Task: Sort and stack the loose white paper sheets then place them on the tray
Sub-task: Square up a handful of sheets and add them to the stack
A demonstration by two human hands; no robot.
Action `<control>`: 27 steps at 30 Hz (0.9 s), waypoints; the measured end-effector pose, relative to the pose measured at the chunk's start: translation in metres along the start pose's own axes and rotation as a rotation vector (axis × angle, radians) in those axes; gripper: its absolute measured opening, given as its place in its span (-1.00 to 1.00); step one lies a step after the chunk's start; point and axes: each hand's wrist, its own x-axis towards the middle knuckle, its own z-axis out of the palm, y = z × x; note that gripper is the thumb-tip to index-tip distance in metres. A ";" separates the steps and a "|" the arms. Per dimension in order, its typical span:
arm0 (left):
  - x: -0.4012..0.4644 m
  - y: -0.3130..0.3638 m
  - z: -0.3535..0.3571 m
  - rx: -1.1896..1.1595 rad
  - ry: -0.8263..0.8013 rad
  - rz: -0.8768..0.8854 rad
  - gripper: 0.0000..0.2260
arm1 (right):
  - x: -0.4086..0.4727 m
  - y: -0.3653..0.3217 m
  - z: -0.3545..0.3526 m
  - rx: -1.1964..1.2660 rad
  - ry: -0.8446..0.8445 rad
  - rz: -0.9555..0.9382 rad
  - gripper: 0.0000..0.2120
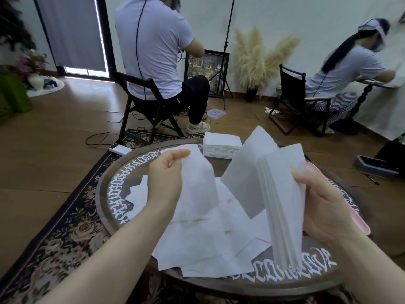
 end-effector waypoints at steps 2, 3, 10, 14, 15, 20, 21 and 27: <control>-0.003 0.001 0.002 0.039 -0.027 -0.041 -0.69 | -0.003 0.001 0.002 -0.014 -0.006 0.036 -0.62; -0.005 0.003 0.003 0.045 -0.085 -0.067 -0.72 | -0.004 0.002 0.004 -0.027 -0.002 0.055 -0.62; -0.020 0.012 0.011 -0.046 -0.568 -0.167 -0.69 | 0.001 0.010 0.012 -0.197 0.021 0.131 -0.57; -0.020 0.012 0.010 -0.116 -0.456 -0.103 -0.88 | 0.001 0.009 0.014 -0.294 0.003 0.088 -0.58; -0.019 0.011 0.010 -0.137 -0.432 -0.101 -0.88 | 0.001 0.009 0.014 -0.319 0.008 0.072 -0.63; -0.017 0.014 0.009 -0.144 -0.273 -0.095 -0.89 | 0.007 0.013 0.004 -0.324 0.094 0.000 -0.81; -0.017 0.014 0.009 -0.140 -0.268 -0.096 -0.88 | 0.008 0.014 0.002 -0.329 0.091 -0.009 -0.80; -0.023 0.013 0.012 -0.118 -0.217 -0.086 -0.94 | 0.010 0.021 0.001 -0.339 0.195 -0.148 -0.90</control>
